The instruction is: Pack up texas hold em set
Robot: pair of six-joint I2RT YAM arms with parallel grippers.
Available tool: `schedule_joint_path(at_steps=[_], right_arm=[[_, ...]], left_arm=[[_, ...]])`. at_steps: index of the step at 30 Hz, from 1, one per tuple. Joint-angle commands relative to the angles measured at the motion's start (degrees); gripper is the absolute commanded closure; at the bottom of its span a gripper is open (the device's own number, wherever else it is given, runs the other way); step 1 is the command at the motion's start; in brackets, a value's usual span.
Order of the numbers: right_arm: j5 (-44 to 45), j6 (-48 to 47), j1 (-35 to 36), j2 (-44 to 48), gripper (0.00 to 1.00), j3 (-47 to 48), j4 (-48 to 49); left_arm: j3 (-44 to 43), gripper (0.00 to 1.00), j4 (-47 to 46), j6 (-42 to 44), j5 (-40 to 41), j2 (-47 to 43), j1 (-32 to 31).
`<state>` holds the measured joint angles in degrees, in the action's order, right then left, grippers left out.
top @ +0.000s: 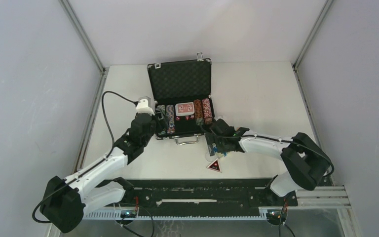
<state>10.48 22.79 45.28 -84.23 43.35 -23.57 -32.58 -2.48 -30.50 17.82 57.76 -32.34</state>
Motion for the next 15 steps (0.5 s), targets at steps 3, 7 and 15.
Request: schedule_joint_path(at_steps=[3, 7, 15], right_arm=[[0.4, -1.6, 0.5, -7.5, 0.07, 1.6, 5.5], [1.6, -0.8, 2.4, -7.5, 0.28, 1.6, 5.6], [5.9, -1.2, 3.6, -4.1, 0.72, 1.6, 4.9]], left_arm=[[0.7, 0.34, -3.3, -0.3, -1.5, 0.4, 0.1], [0.5, 0.34, -3.2, -0.3, -1.5, 0.7, 0.0], [-0.4, 0.23, -2.9, -0.4, -3.5, 1.9, 0.1]])
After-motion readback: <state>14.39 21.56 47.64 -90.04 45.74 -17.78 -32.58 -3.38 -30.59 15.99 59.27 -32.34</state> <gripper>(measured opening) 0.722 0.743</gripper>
